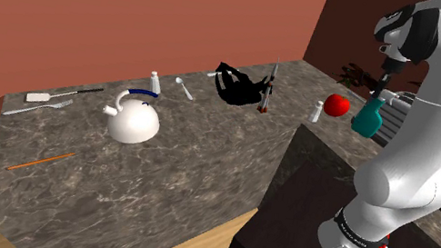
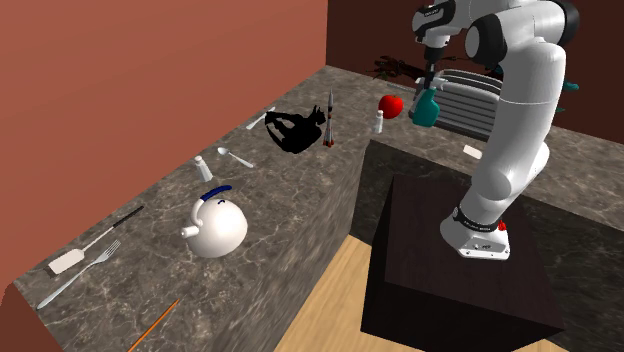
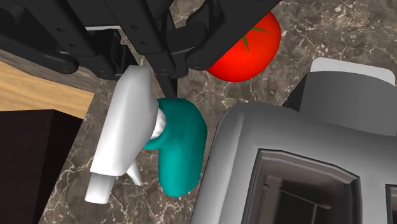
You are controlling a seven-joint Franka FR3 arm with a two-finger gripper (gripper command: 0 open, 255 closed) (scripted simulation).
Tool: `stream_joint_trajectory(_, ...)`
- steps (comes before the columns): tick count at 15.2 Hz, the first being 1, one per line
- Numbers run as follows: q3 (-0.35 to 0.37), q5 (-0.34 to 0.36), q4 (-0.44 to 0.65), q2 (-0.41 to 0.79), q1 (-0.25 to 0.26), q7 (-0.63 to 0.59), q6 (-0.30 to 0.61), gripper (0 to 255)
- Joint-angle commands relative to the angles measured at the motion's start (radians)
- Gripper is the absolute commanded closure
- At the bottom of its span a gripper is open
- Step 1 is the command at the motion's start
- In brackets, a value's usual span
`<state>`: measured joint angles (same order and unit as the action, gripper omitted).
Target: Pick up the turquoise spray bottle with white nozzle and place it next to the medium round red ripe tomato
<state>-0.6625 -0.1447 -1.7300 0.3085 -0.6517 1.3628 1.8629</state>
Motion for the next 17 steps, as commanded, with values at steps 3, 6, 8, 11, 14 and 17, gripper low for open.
stream_joint_trajectory(3,0.0,0.0,0.0,0.0,0.0,0.0,0.0,0)
stream_joint_trajectory(6,0.0,0.0,0.0,0.0,0.0,0.0,0.0,0)
stream_joint_trajectory(8,-0.002,0.004,0.03,-0.004,-0.001,-0.003,-0.032,0)
stream_joint_trajectory(11,-0.005,0.008,0.122,-0.006,-0.007,-0.007,-0.125,0)
stream_joint_trajectory(14,-0.005,0.008,0.122,-0.006,-0.007,-0.007,-0.125,0)
stream_joint_trajectory(17,-0.005,0.008,0.122,-0.006,-0.007,-0.007,-0.125,0)
